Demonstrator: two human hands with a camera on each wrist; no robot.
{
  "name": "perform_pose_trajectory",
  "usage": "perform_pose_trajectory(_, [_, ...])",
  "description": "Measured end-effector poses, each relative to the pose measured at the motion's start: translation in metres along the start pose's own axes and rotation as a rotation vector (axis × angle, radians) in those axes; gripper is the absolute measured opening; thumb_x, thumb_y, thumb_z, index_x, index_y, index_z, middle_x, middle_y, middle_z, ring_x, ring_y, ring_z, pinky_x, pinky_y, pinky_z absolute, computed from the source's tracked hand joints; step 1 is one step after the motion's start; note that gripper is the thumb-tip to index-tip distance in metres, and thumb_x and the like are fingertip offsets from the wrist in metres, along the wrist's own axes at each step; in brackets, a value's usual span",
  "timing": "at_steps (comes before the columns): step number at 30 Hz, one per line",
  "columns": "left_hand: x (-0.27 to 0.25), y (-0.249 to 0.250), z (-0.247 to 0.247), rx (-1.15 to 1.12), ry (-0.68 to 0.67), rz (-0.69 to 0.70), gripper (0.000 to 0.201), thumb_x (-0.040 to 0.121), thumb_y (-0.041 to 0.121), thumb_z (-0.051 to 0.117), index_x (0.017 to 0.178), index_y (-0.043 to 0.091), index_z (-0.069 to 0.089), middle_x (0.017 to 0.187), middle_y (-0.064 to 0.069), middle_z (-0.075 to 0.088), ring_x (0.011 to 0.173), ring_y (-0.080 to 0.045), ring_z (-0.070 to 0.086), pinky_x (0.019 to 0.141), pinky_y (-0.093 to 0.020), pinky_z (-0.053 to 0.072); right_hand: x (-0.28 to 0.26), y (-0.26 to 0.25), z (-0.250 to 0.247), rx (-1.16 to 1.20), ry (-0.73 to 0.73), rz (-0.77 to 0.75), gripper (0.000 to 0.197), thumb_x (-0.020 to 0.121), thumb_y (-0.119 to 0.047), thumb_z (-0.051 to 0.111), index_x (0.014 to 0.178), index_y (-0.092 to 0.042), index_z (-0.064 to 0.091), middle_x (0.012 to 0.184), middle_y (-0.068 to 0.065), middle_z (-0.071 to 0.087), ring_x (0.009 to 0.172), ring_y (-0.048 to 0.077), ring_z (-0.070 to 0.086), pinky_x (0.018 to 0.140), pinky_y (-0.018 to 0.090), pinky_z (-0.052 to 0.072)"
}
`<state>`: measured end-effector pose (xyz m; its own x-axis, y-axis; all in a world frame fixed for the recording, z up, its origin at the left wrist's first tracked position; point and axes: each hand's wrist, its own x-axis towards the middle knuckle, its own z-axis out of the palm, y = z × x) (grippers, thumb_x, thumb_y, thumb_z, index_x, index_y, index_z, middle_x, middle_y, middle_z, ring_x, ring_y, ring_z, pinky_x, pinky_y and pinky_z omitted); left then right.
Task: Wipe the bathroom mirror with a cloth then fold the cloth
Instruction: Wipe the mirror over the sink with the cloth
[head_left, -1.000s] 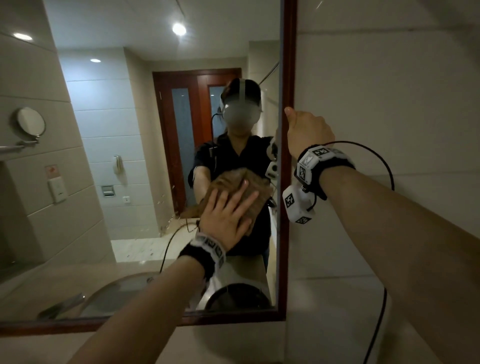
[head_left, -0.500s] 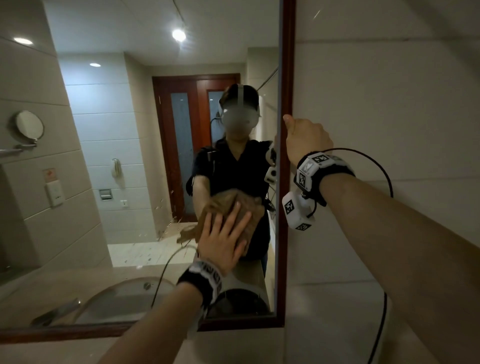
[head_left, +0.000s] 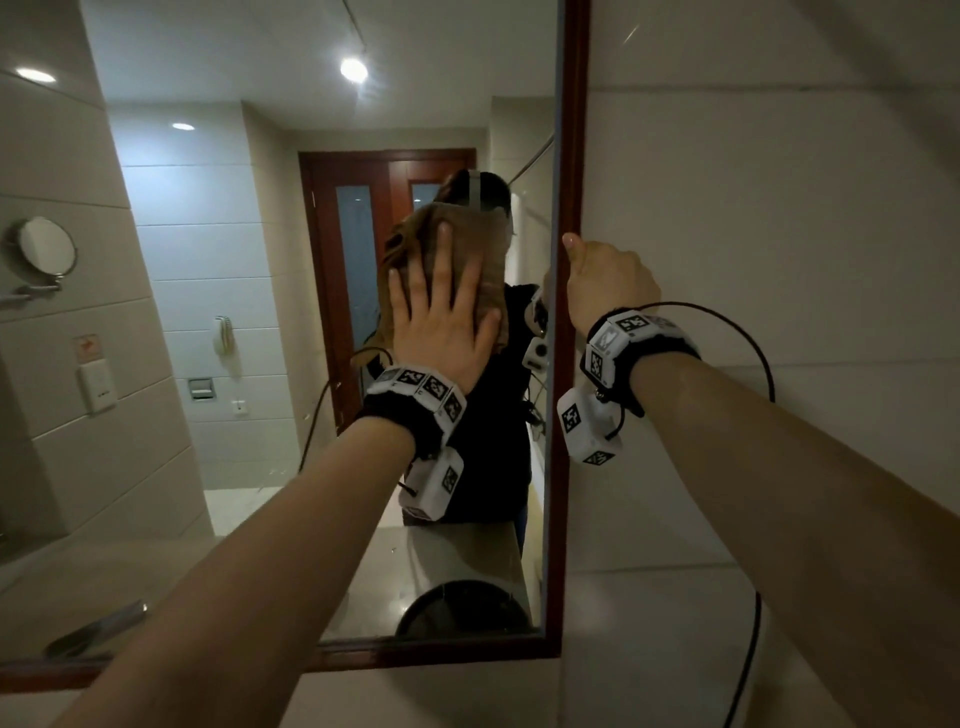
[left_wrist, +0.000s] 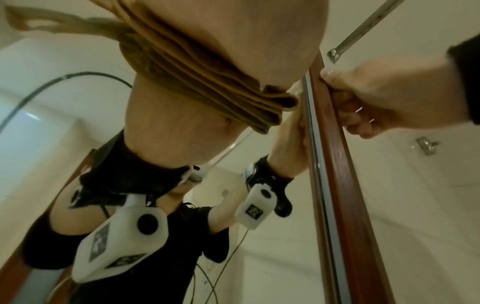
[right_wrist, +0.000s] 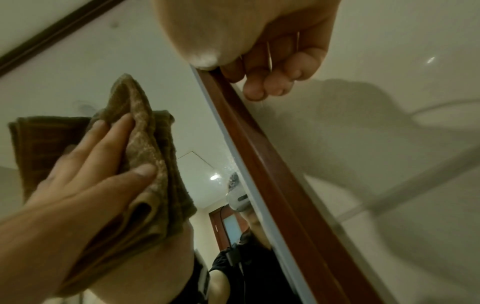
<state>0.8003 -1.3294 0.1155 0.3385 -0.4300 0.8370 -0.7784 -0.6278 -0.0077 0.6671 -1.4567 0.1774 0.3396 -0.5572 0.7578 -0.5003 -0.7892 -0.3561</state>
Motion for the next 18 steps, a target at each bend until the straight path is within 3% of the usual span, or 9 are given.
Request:
perform_pose_trajectory(5, [-0.052, 0.000, 0.031, 0.008, -0.023, 0.069, 0.074, 0.096, 0.059, 0.027, 0.158, 0.028, -0.001, 0.164, -0.007, -0.014, 0.149, -0.035, -0.014, 0.120, -0.054, -0.006, -0.002, 0.000, 0.002, -0.006, -0.005, 0.004, 0.062, 0.103, -0.049, 0.019, 0.100, -0.008, 0.065, 0.098, 0.014, 0.067, 0.085, 0.029, 0.063, 0.063, 0.030, 0.036])
perform_pose_trajectory(9, [-0.150, -0.007, 0.075, 0.025, -0.128, 0.044, 0.074, 0.093, 0.058, 0.029, 0.158, 0.027, 0.008, 0.165, -0.010, -0.003, 0.148, -0.040, 0.007, 0.119, -0.056, 0.007, -0.005, 0.000, 0.004, -0.002, 0.005, 0.018, 0.063, 0.102, -0.051, 0.017, 0.101, -0.009, 0.065, 0.099, 0.014, 0.067, 0.087, 0.031, 0.063, 0.064, 0.031, 0.038])
perform_pose_trajectory(11, [-0.182, -0.014, 0.088, 0.026, -0.194, 0.056, 0.076, 0.093, 0.058, 0.030, 0.158, 0.028, 0.007, 0.165, -0.009, -0.002, 0.147, -0.041, 0.012, 0.119, -0.055, 0.005, -0.005, 0.000, 0.005, -0.008, 0.003, 0.022, 0.063, 0.102, -0.051, 0.017, 0.102, -0.010, 0.065, 0.100, 0.015, 0.066, 0.087, 0.031, 0.063, 0.065, 0.031, 0.039])
perform_pose_trajectory(15, [-0.174, -0.017, 0.081, 0.025, -0.233, 0.058, 0.078, 0.092, 0.058, 0.031, 0.157, 0.029, 0.001, 0.165, -0.009, -0.005, 0.146, -0.042, 0.012, 0.117, -0.056, 0.008, -0.017, 0.003, 0.006, -0.040, -0.019, 0.018, 0.065, 0.101, -0.052, 0.017, 0.098, -0.008, 0.064, 0.098, 0.015, 0.066, 0.086, 0.032, 0.062, 0.066, 0.032, 0.040])
perform_pose_trajectory(18, [-0.127, -0.016, 0.057, 0.020, -0.149, 0.035, 0.076, 0.093, 0.060, 0.028, 0.158, 0.029, 0.002, 0.164, -0.008, -0.009, 0.146, -0.042, 0.010, 0.118, -0.056, 0.006, -0.040, 0.008, 0.019, -0.121, -0.095, 0.055, 0.065, 0.102, -0.051, 0.020, 0.102, -0.005, 0.066, 0.102, 0.017, 0.067, 0.090, 0.031, 0.062, 0.070, 0.032, 0.040])
